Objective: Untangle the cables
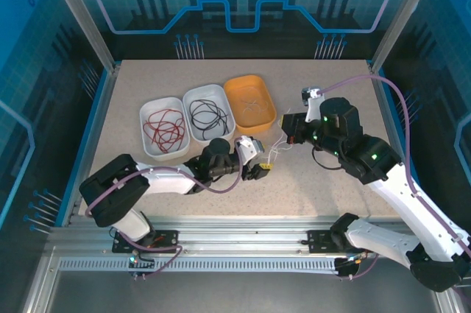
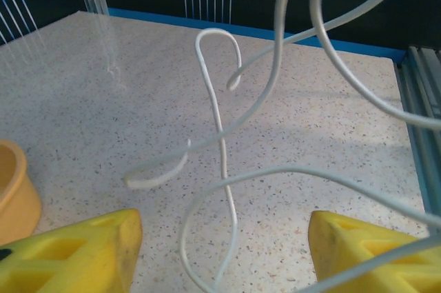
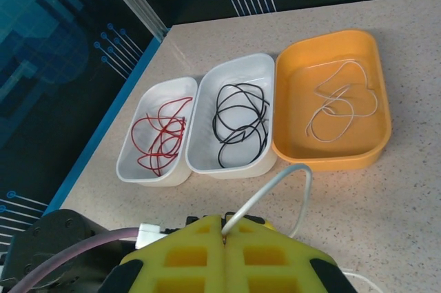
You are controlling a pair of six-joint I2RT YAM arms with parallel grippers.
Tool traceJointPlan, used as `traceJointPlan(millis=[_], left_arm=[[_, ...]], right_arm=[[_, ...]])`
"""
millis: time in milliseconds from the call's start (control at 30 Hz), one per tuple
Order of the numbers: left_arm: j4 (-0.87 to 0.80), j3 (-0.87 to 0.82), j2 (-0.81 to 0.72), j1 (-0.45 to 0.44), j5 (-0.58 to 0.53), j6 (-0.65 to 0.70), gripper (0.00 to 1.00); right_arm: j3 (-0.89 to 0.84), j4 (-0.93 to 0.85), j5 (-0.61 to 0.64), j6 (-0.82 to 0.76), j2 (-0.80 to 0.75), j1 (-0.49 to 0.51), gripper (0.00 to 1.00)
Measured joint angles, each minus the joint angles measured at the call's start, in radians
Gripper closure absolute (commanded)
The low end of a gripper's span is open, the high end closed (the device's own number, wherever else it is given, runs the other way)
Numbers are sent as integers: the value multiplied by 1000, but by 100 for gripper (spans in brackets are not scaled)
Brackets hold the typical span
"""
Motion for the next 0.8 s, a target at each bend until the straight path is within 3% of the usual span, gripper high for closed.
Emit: traceJointPlan(millis=[233,367,433,800], left_arm=[[5,7,14,-2,-15,-3,62],[3,14,19,-2,-27,-6,67],[3,18,19,-2,-35,-3,76],[-2,20,19,-2,-72,-8,95]], right_arm=[[0,8,-16,6,0,-1,100],[0,11,-18,10,-8,-2,100],[0,11,-18,13,-15,-2,100],[0,11,-14,13,-31,-8,100]])
